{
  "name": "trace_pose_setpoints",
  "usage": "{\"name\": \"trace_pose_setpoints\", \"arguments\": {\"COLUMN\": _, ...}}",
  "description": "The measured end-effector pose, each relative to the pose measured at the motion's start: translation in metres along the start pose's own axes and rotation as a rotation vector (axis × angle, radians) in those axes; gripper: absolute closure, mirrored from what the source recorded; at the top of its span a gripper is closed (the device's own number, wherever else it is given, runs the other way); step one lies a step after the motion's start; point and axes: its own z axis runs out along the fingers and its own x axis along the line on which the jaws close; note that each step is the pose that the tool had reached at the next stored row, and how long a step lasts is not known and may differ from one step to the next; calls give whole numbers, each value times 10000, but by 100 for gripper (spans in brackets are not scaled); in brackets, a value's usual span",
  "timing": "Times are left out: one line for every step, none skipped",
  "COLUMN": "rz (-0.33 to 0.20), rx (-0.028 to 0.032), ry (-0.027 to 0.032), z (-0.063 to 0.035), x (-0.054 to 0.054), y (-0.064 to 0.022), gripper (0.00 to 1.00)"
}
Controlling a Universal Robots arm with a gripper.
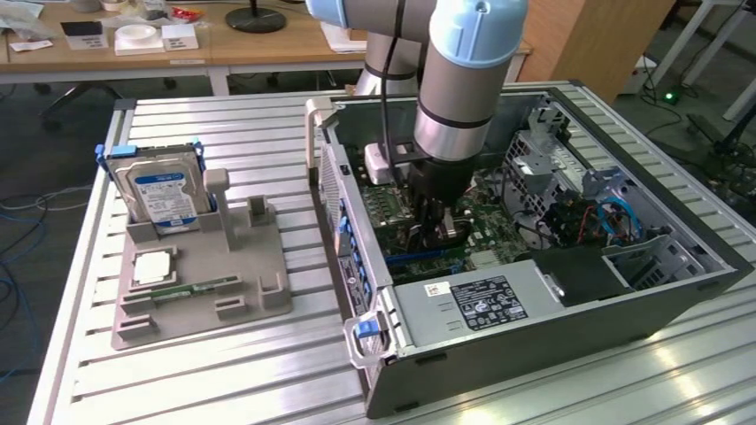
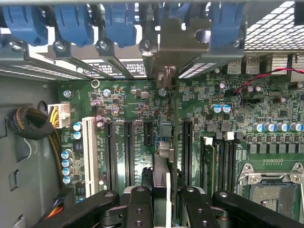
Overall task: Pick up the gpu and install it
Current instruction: 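Insert the gpu into the slot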
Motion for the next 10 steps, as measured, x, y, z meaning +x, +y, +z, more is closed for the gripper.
{"name": "trace_pose_setpoints", "arguments": {"rz": 0, "rx": 0, "ry": 0, "z": 0, "x": 0, "y": 0, "gripper": 73}}
{"name": "trace_pose_setpoints", "arguments": {"rz": 0, "rx": 1, "ry": -1, "z": 1, "x": 0, "y": 0, "gripper": 73}}
{"name": "trace_pose_setpoints", "arguments": {"rz": 0, "rx": 1, "ry": -3, "z": 1, "x": 0, "y": 0, "gripper": 73}}
{"name": "trace_pose_setpoints", "arguments": {"rz": -3, "rx": 1, "ry": -3, "z": 1, "x": 0, "y": 0, "gripper": 73}}
{"name": "trace_pose_setpoints", "arguments": {"rz": -7, "rx": 0, "ry": -2, "z": 1, "x": 0, "y": 0, "gripper": 73}}
{"name": "trace_pose_setpoints", "arguments": {"rz": -13, "rx": 1, "ry": -3, "z": 1, "x": 0, "y": 0, "gripper": 73}}
{"name": "trace_pose_setpoints", "arguments": {"rz": -19, "rx": 1, "ry": -4, "z": 2, "x": -1, "y": 0, "gripper": 73}}
{"name": "trace_pose_setpoints", "arguments": {"rz": -30, "rx": 1, "ry": -5, "z": 2, "x": -3, "y": 0, "gripper": 73}}
{"name": "trace_pose_setpoints", "arguments": {"rz": -44, "rx": 2, "ry": -6, "z": 2, "x": -5, "y": 0, "gripper": 73}}
{"name": "trace_pose_setpoints", "arguments": {"rz": -63, "rx": 2, "ry": -7, "z": 2, "x": -8, "y": 0, "gripper": 73}}
